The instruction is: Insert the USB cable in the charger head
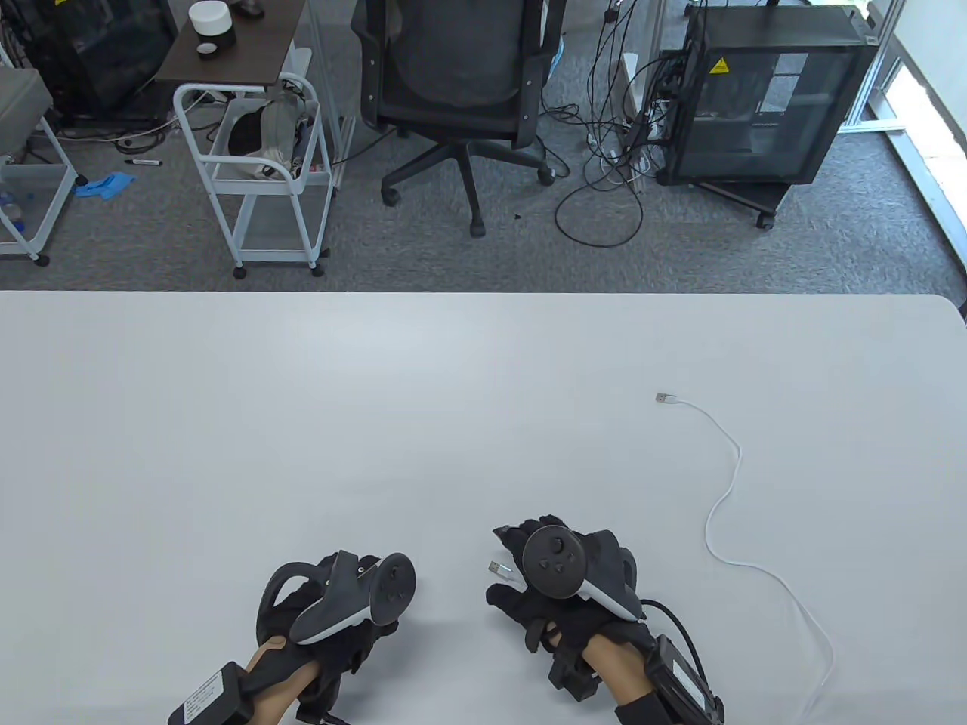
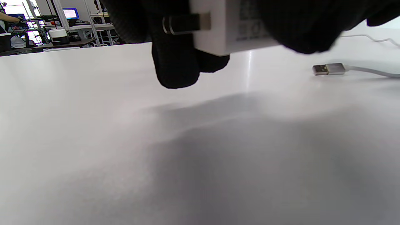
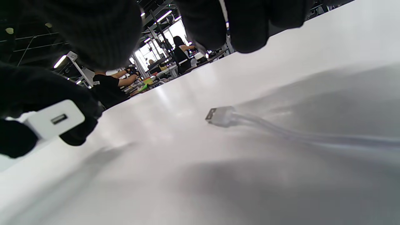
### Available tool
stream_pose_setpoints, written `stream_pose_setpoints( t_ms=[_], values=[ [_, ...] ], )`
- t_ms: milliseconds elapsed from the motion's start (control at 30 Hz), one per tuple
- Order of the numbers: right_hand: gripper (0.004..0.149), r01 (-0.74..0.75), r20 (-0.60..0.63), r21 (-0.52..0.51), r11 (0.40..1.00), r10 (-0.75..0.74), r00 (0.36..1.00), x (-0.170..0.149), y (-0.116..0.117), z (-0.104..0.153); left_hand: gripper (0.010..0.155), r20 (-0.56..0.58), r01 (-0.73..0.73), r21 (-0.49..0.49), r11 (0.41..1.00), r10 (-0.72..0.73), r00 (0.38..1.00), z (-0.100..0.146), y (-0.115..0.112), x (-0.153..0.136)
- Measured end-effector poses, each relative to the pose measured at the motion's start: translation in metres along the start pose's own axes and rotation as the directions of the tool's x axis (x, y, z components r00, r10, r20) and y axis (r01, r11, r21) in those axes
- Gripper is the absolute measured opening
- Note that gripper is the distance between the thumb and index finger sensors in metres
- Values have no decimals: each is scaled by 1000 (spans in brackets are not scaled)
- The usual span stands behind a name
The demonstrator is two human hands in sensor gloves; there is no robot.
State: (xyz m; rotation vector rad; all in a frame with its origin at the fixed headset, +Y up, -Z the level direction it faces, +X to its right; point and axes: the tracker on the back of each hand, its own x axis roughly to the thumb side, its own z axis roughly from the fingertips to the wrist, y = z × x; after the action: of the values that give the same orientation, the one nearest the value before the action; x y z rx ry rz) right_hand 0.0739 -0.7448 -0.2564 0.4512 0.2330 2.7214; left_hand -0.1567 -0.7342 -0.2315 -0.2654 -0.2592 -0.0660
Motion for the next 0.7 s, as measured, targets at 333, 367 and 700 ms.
stream_pose_setpoints(
  t_ms=[333,367,700],
  values=[
    [67,-188,-76,-56,981,184,980,-4,19,-12,77,12,-2,-5,1000,2,1000,2,1,0],
    [66,-201,-83,-50,978,196,977,-5,21,-13,77,13,-2,-6,1000,2,1000,2,1,0],
    [39,-341,-87,-59,938,335,938,8,29,-17,77,48,-12,-12,1000,13,999,4,-1,5]
  ],
)
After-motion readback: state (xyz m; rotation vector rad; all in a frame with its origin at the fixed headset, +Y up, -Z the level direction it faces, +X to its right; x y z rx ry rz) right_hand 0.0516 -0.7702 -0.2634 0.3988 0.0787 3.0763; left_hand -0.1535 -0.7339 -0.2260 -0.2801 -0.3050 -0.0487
